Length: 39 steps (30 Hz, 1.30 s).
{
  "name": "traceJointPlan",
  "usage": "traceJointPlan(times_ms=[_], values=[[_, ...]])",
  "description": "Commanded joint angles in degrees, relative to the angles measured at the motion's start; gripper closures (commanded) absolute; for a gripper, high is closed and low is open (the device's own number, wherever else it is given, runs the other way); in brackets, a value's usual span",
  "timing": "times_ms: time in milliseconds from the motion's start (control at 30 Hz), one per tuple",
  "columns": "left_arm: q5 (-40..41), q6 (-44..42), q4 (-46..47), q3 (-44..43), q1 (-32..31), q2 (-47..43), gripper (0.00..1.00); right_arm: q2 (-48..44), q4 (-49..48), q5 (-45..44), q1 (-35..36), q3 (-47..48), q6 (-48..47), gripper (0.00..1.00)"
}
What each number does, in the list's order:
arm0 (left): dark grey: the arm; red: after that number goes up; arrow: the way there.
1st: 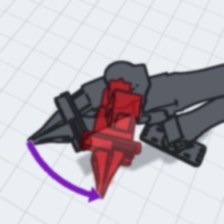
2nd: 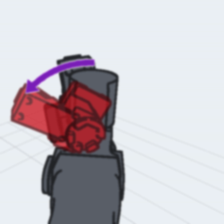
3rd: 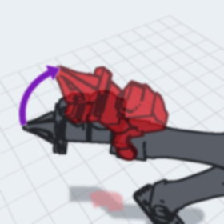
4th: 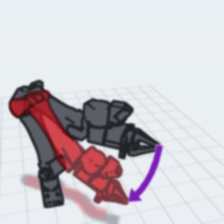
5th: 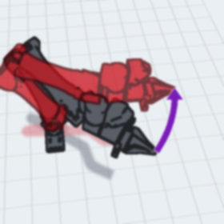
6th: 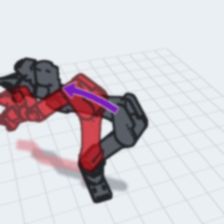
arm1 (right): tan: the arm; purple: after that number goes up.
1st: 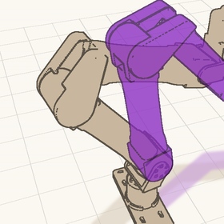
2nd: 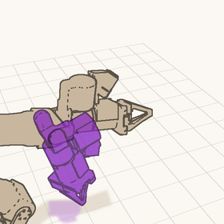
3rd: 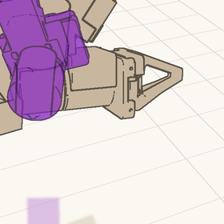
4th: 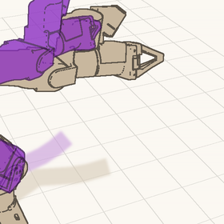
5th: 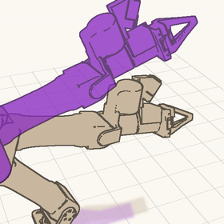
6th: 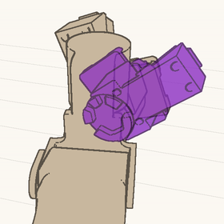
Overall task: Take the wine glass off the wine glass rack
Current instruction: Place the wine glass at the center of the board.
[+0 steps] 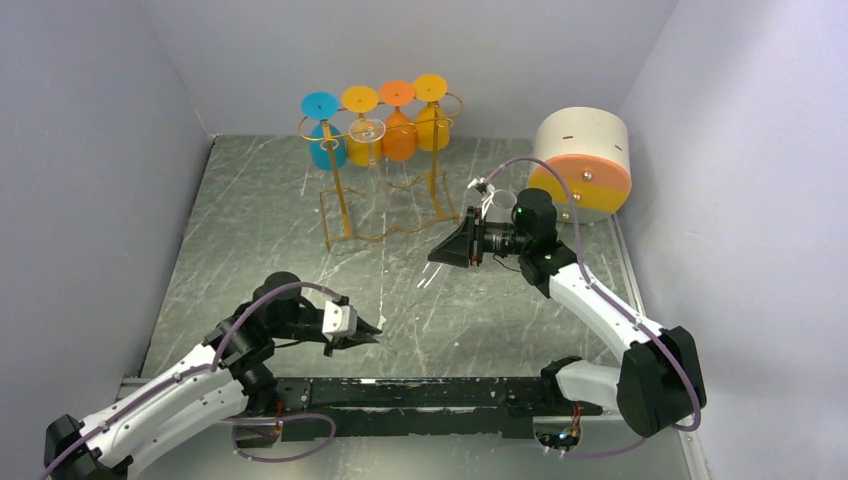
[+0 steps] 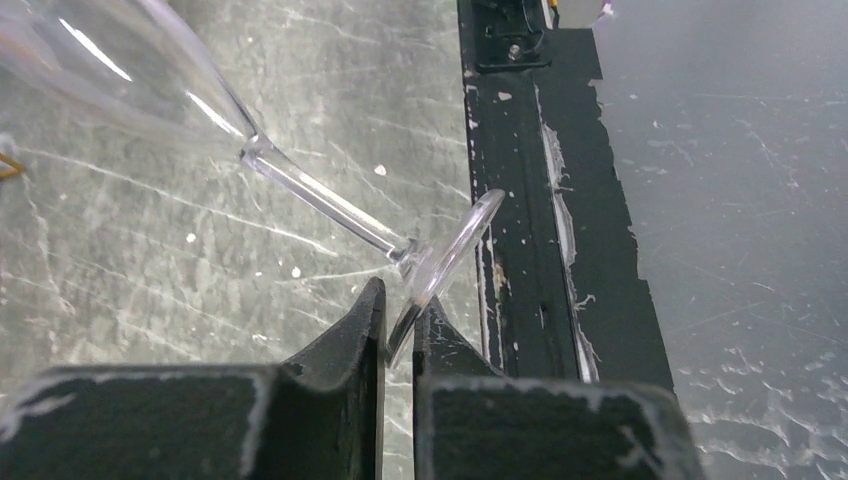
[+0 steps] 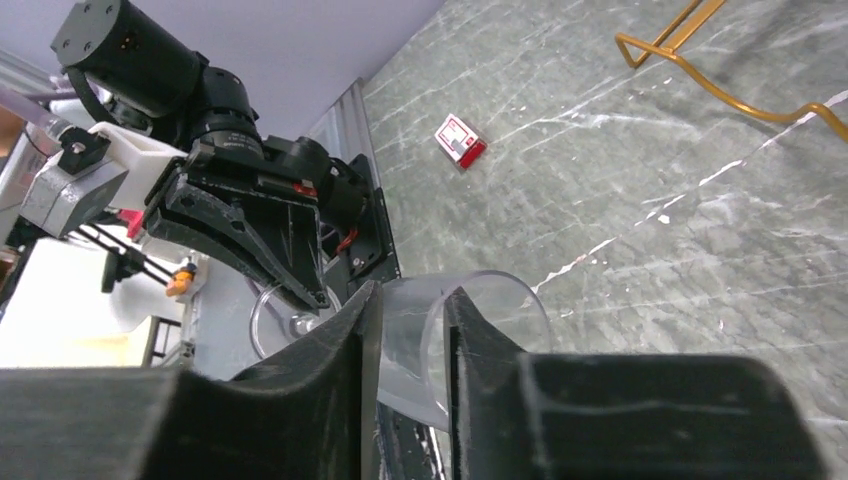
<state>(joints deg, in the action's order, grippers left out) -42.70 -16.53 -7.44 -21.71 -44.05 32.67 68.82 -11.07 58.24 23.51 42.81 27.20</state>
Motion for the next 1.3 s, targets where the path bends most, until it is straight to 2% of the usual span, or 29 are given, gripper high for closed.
traceJointPlan(times_ms=[0, 67, 167, 200, 233, 333, 367, 433, 500, 600, 633, 767, 867, 1000, 1133, 1267], values=[[21.14, 2.21, 3.84, -3.59, 2.0, 4.34, 0.93, -3.28, 2.21, 13.84, 5.91, -2.58, 6.63, 0.79], [23.02, 3.24, 3.81, -3.93, 1.98, 4.73, 0.93, -3.33, 7.61, 12.38, 5.89, -1.59, 2.88, 0.91], [26.65, 4.91, 5.8, -3.11, 1.99, 2.83, 0.91, -4.06, 9.63, 9.57, 5.93, -1.43, 2.34, 1.0], [26.71, 5.19, 6.68, -2.6, 1.96, 1.79, 0.84, -4.47, 9.22, 8.23, 5.94, -1.49, 3.05, 1.0], [27.13, 6.02, 7.78, -1.97, 2.01, 0.72, 0.71, -4.97, 9.35, 6.52, 5.89, -1.53, 3.33, 1.0], [27.6, 8.32, 10.29, -0.67, 1.96, -1.82, 0.64, -6.25, 11.53, 1.47, 5.88, -0.7, 2.45, 1.0], [27.31, 8.62, 10.16, -0.91, 1.95, -2.28, 0.57, -6.63, 12.63, -0.36, 5.97, -0.32, 2.01, 1.0], [26.49, 9.21, 9.07, -1.57, 2.01, -2.66, 0.35, -7.41, 15.34, -4.22, 5.93, 0.47, 0.89, 1.0], [25.29, 9.12, 7.7, -2.2, 1.95, -2.61, 0.2, -8.33, 16.15, -8.43, 5.9, 0.46, 0.84, 1.0], [27.08, 10.86, 6.32, -3.2, 1.97, -2.85, 0.11, -8.52, 17.87, -13.52, 5.94, 0.96, 0.83, 1.0], [27.42, 11.21, 5.85, -3.34, 1.95, -3.04, 0.01, -8.35, 19.54, -15.77, 5.94, 1.45, 0.11, 1.0], [30.84, 14.64, 4.48, -3.05, 1.97, -4.01, 0.01, -8.51, 23.77, -21.97, 5.93, 2.62, -1.3, 1.0], [35.79, 18.33, 4.55, -3.12, 1.97, -4.45, 0.01, -10.99, 21.12, -23.62, 5.87, 0.59, 0.23, 1.0], [36.24, 18.48, 2.93, -5.45, 1.97, -4.35, 0.01, -14.85, 19.47, -25.91, 5.91, -2.28, 1.25, 1.0], [38.92, 20.57, 0.23, -6.78, 1.96, -4.57, 0.01, -16.03, 25.02, -29.8, 5.89, 0.34, -0.5, 1.0], [41.21, 23.69, -0.37, -6.88, 1.96, -5.76, 0.01, -17.76, 31.65, -38.51, 5.86, 3.52, -2.33, 1.0]])
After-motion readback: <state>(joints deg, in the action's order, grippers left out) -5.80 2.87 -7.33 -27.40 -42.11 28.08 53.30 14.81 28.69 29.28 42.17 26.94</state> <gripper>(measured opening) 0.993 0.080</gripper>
